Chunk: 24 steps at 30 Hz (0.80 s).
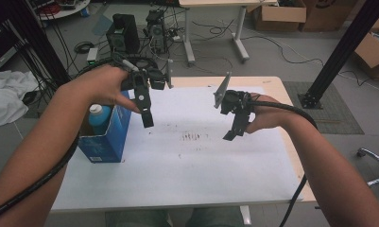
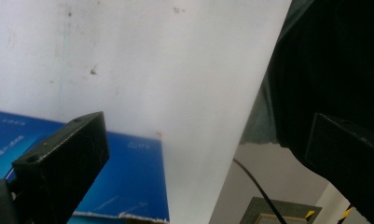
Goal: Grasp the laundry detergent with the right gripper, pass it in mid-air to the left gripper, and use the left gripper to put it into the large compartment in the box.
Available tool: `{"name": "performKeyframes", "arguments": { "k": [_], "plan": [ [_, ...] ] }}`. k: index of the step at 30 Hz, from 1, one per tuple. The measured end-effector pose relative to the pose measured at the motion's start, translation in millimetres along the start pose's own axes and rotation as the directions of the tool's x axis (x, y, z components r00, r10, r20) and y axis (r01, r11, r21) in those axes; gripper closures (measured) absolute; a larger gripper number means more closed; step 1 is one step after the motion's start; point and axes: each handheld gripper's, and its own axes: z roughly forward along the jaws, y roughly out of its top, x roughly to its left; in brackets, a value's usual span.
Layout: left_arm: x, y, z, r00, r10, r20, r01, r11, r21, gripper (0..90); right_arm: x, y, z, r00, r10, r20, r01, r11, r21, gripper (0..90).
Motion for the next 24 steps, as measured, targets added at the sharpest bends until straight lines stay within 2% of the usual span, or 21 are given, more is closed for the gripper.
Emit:
{"name": "performKeyframes", "arguments": {
  "k": [8, 14, 24],
  "plan": [
    [0.9, 4.9, 9.6, 0.9994, 0.031, 0.013, -0.031, 0.9995, 0.005, 0.1, -1.8, -3.6, 0.3, 0.9999, 0.013, 0.001, -0.013, 1.0, 0.02, 0.0],
    [-3.8, 10.1, 8.3, 0.9978, 0.06, 0.027, -0.06, 0.9982, -0.003, 0.1, 0.0, -6.0, -2.1, 0.9999, 0.011, 0.006, -0.011, 1.0, 0.021, 0.0],
    [-6.3, 18.5, 9.5, 0.9973, 0.069, 0.024, -0.069, 0.9976, 0.003, 0.1, -0.9, -7.1, -0.2, 0.9999, 0.01, 0.005, -0.01, 1.0, 0.018, 0.0]
  ]
}}
